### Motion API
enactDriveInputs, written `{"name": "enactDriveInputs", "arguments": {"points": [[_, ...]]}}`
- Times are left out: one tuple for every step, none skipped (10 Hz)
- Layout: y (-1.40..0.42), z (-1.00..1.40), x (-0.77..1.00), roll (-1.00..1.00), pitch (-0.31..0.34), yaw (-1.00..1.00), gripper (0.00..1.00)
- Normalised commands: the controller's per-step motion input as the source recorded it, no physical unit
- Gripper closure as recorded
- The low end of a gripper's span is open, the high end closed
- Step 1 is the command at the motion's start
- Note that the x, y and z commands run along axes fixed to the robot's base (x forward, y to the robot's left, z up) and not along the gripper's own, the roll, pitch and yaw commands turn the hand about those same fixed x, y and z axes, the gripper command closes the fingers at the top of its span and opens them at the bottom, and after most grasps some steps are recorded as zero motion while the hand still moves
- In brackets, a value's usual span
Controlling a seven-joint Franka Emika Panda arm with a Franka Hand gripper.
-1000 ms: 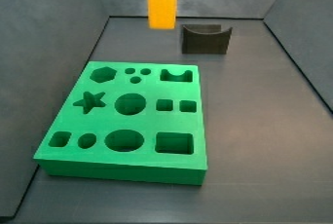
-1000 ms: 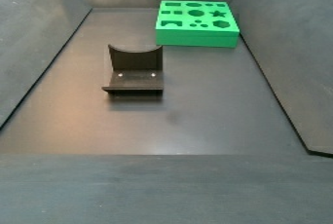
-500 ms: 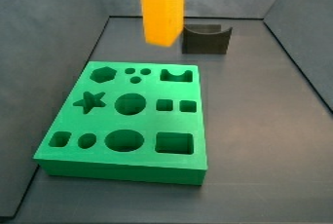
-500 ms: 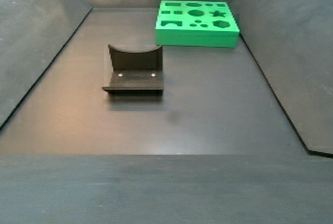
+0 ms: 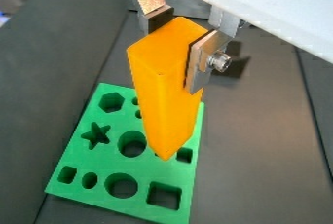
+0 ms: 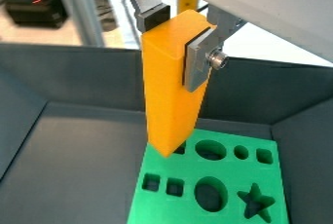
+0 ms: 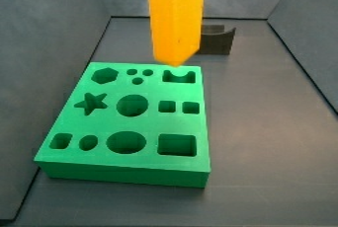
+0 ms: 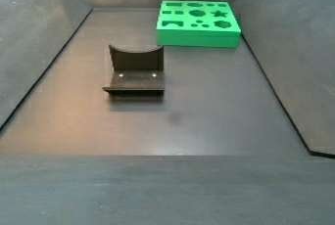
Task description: Insert the rectangle object.
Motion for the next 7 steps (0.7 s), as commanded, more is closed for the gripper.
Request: {"name": "enactDriveInputs", "arguments": {"points": [[-0.32, -0.08, 0.08, 0.01, 0.000, -0.82, 1.00], [-0.31, -0.11, 0.06, 0.02, 0.000, -0.85, 1.00], [-0.30, -0.13, 0.03, 0.02, -0.004, -0.87, 1.00], [-0.29, -0.17, 0.03, 0.03, -0.003, -0.87, 1.00], [-0.25, -0.25, 0.03, 0.05, -0.007, -0.89, 1.00], [-0.09, -0.39, 0.00, 0.01, 0.000, -1.00, 1.00], [0.00, -0.46, 0.00, 0.00, 0.000, -1.00, 1.00]]}}
